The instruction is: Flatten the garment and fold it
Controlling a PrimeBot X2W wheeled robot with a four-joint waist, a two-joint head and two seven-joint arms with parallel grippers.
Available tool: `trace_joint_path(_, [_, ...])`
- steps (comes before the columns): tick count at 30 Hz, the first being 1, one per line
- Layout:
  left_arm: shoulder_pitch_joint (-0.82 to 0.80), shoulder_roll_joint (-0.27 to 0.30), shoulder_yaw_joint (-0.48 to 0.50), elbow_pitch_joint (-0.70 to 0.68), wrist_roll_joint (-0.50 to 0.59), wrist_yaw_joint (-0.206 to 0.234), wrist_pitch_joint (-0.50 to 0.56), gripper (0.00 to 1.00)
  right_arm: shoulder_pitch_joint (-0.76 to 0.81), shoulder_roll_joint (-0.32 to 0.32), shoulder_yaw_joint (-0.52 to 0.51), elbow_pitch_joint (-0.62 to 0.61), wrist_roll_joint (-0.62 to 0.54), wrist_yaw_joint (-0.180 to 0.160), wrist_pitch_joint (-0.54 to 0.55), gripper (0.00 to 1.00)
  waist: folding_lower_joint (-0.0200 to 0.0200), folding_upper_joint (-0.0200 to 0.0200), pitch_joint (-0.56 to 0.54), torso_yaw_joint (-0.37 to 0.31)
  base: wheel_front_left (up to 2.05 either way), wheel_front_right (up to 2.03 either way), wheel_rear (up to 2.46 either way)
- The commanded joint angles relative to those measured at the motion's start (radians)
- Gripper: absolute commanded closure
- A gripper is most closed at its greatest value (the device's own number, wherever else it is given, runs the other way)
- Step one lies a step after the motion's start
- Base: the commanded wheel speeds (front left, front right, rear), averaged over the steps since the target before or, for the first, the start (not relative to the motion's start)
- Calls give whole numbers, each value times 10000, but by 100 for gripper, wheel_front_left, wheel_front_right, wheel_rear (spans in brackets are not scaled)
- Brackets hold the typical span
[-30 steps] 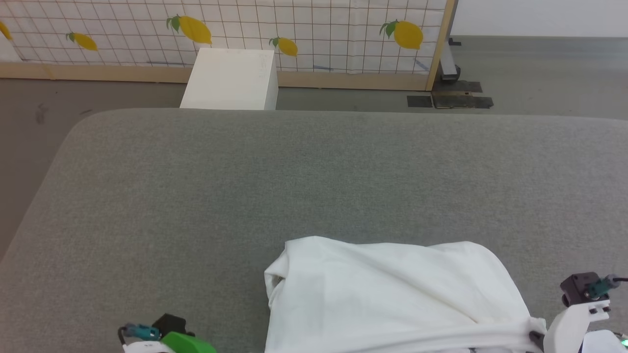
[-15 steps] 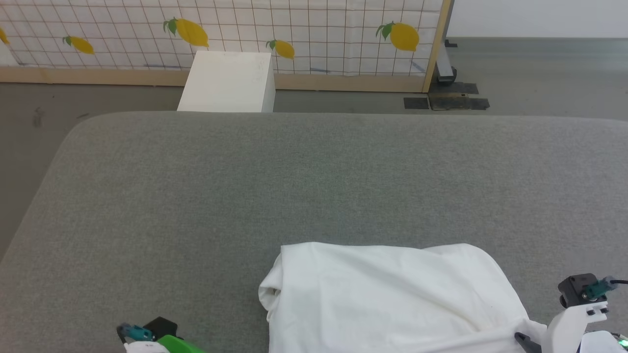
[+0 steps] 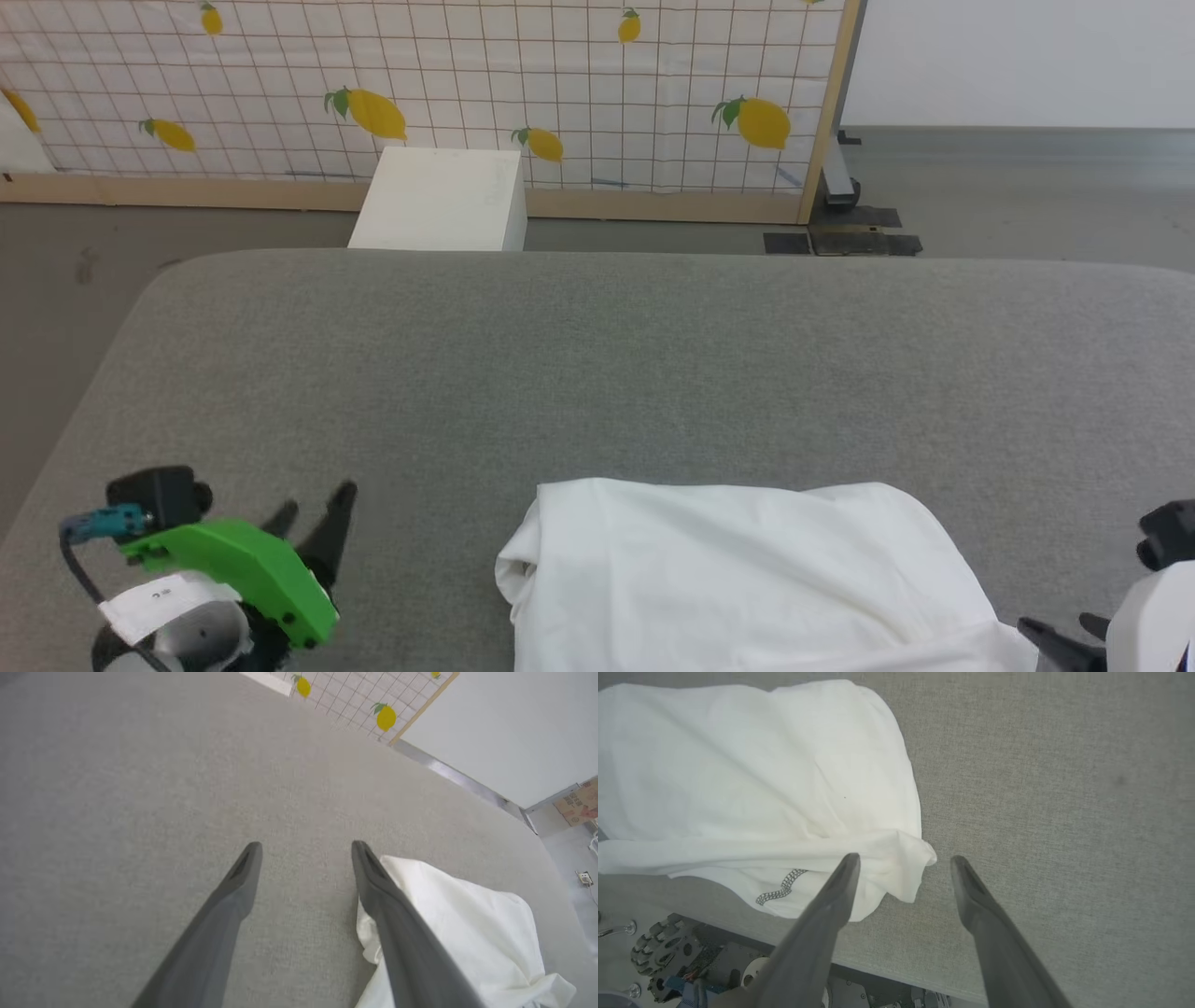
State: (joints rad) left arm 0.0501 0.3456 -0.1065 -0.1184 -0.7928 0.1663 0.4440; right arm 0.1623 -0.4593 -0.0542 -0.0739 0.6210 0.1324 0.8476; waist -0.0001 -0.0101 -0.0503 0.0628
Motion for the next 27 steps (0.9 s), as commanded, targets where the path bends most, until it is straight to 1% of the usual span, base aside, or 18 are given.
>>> trace_joint_path(1, [-229, 51, 67, 8, 335, -286, -672, 0, -169, -69, -138, -127, 182, -17, 114, 0, 1, 99, 126, -76, 0, 0, 0])
trace_joint_path(3, [-415, 32, 168, 62, 855, -648, -1942, 0, -427, -224, -199, -141, 354, -17, 250, 0, 1, 99, 277, -117, 0, 0, 0])
trace_joint_path(4, [-471, 68, 122, 135, 1122, -778, -2358, 0, -558, -306, -197, -93, 402, -17, 260, 0, 1, 99, 357, -121, 0, 0, 0])
trace_joint_path(5, [-623, 88, 101, 161, 1528, -935, -3083, 0, -729, -425, -148, 3, 450, -17, 245, 0, 1, 99, 473, -115, 0, 0, 0])
trace_joint_path(9, [-1094, -57, 6, 410, 2743, -1169, -5484, 0, -1424, -701, 199, 587, 721, -17, 13, 0, 1, 99, 1008, -42, 0, 0, 0])
trace_joint_path(11, [-1306, -97, -135, 581, 3365, -1198, -6437, 0, -1775, -829, 543, 919, 858, -17, -137, 0, 1, 99, 1264, 15, 0, 0, 0])
trace_joint_path(14, [-1604, -236, -349, 739, 4035, -1244, -6910, 0, -2165, -1025, 1174, 1358, 1159, -17, -232, 0, 1, 99, 1620, 132, 0, 0, 0])
trace_joint_path(19, [-1895, -551, -359, 735, 4883, -1272, -7049, 0, -2522, -1411, 2314, 1968, 1719, -17, -253, 0, 1, 99, 1949, 250, 0, 0, 0])
trace_joint_path(23, [-1845, -836, -108, 727, 5082, -1423, -7054, 0, -2625, -1616, 3061, 2219, 2152, -17, -132, 0, 1, 99, 2023, 254, 0, 0, 0])
trace_joint_path(27, [-1787, -1063, 161, 803, 5136, -1577, -7055, 0, -2838, -1549, 3725, 2194, 2439, -17, -244, 0, 1, 99, 2069, 234, 0, 0, 0])
